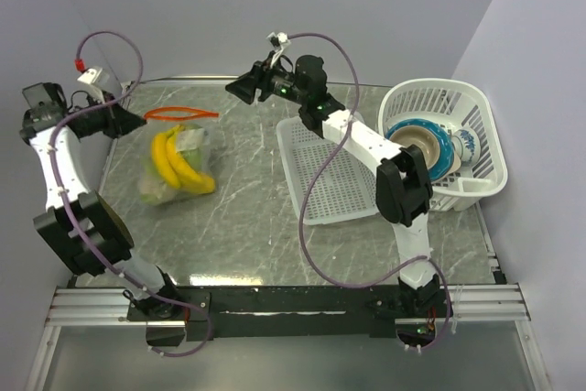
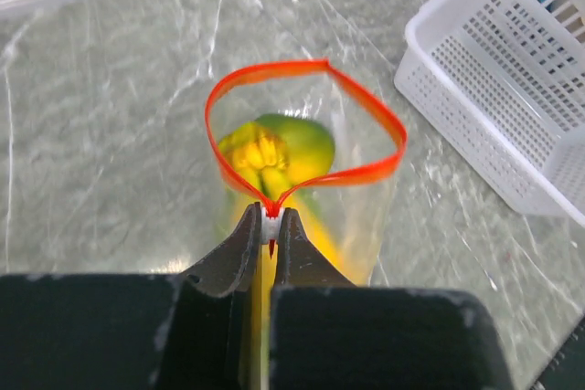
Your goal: Open the zip-top bag and remove the fake food
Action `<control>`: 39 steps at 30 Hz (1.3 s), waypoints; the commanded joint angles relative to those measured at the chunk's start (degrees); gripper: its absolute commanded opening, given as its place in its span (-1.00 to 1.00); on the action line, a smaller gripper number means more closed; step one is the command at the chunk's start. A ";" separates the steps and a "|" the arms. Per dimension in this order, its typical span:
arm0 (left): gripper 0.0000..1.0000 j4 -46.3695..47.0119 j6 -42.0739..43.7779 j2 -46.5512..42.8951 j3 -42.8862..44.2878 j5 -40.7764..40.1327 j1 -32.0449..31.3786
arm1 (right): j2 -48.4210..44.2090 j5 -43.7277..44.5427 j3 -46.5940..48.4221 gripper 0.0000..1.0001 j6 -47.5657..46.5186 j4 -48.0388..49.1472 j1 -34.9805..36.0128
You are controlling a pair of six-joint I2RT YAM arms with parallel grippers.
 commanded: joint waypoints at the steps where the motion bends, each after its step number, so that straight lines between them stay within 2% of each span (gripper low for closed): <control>1: -0.99 23.88 -15.62 -8.84 -6.99 -4.09 -5.07 | -8.31 0.12 -5.98 0.43 -2.19 3.99 0.54; 5: -0.98 25.91 -16.14 -10.68 -9.47 -6.13 -7.10 | -12.78 -0.49 -15.02 0.43 -1.40 8.29 0.55; 10: -0.98 29.33 -17.55 -12.62 -9.92 -8.94 -7.10 | -15.87 -0.06 -21.45 0.42 -2.19 9.09 0.55; 12: -0.98 31.53 -19.22 -12.36 -5.73 -10.35 -7.10 | -16.22 -0.14 -21.46 0.42 -2.63 8.57 0.63; 14: -0.98 30.05 -20.54 -8.87 -0.27 -9.74 -7.18 | -15.87 -0.32 -20.15 0.42 -2.63 7.08 0.72; 15: -0.98 28.22 -21.85 -7.45 5.32 -9.56 -7.27 | -15.96 -0.58 -20.05 0.42 -2.37 7.25 0.72; 17: -0.99 28.20 -23.79 -4.47 8.97 -9.12 -7.27 | -16.05 -0.58 -20.67 0.41 -1.58 8.56 0.63; 20: -0.98 32.23 -28.52 -3.83 10.04 -9.65 -7.71 | -16.40 -0.85 -21.55 0.41 -1.05 9.01 0.55; 23: -0.98 31.72 -29.51 -4.80 8.02 -8.25 -8.32 | -16.84 -0.76 -22.60 0.40 -1.31 8.74 0.63; 28: -0.98 22.86 -17.67 -10.50 -3.65 -6.75 -10.17 | -18.07 -0.23 -24.62 0.40 -2.36 8.04 0.46; 30: -0.98 13.65 -8.19 -11.74 -9.00 -6.48 -11.13 | -18.60 -0.06 -24.80 0.40 -2.63 6.99 0.55; 35: -0.98 -12.19 17.27 -9.55 -13.34 -8.15 -13.95 | -20.18 0.30 -26.82 0.40 -3.33 6.72 0.63; 36: -0.97 -19.71 20.29 -8.50 -13.69 -8.33 -14.21 | -20.35 0.21 -27.00 0.40 -3.51 6.63 0.55; 39: -0.96 -27.41 27.08 -5.68 -14.92 -8.94 -14.83 | -20.88 -0.41 -27.52 0.39 -4.03 4.88 0.72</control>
